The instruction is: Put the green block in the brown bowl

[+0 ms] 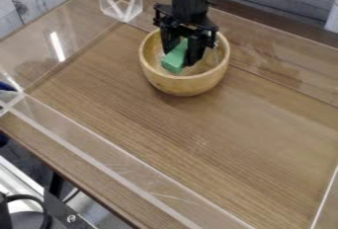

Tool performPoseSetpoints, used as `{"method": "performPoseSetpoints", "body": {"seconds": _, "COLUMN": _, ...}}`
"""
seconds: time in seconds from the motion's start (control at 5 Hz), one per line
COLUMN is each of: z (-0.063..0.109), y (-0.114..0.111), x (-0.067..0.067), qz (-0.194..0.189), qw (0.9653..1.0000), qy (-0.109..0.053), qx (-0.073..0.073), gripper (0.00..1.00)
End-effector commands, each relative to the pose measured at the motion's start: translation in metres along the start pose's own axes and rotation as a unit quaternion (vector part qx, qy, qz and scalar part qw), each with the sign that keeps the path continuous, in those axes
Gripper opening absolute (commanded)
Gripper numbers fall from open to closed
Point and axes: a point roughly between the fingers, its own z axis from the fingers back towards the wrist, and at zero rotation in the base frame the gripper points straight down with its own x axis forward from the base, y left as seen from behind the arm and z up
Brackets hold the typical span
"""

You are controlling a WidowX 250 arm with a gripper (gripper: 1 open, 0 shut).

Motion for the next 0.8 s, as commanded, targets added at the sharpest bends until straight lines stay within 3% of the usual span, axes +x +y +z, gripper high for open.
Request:
{"method": "performPoseSetpoints", "body": {"seconds": 0.0, "z": 0.017, "y": 0.007, "x": 0.011, "qz": 0.006, "qw": 0.9995, "qy": -0.029, "qx": 0.007, "gripper": 0.00}}
{"method": "performPoseSetpoints", "body": {"seconds": 0.2, "z": 0.018, "y": 0.007, "x": 0.010, "qz": 0.008, "qw": 0.9996, "qy": -0.027, "qx": 0.005, "gripper": 1.00}}
{"method": "performPoseSetpoints", "body": {"seconds": 0.6, "z": 0.047, "y": 0.013, "x": 0.004, "qz": 0.019, "qw": 0.9985, "qy": -0.051, "qx": -0.004, "gripper": 1.00}}
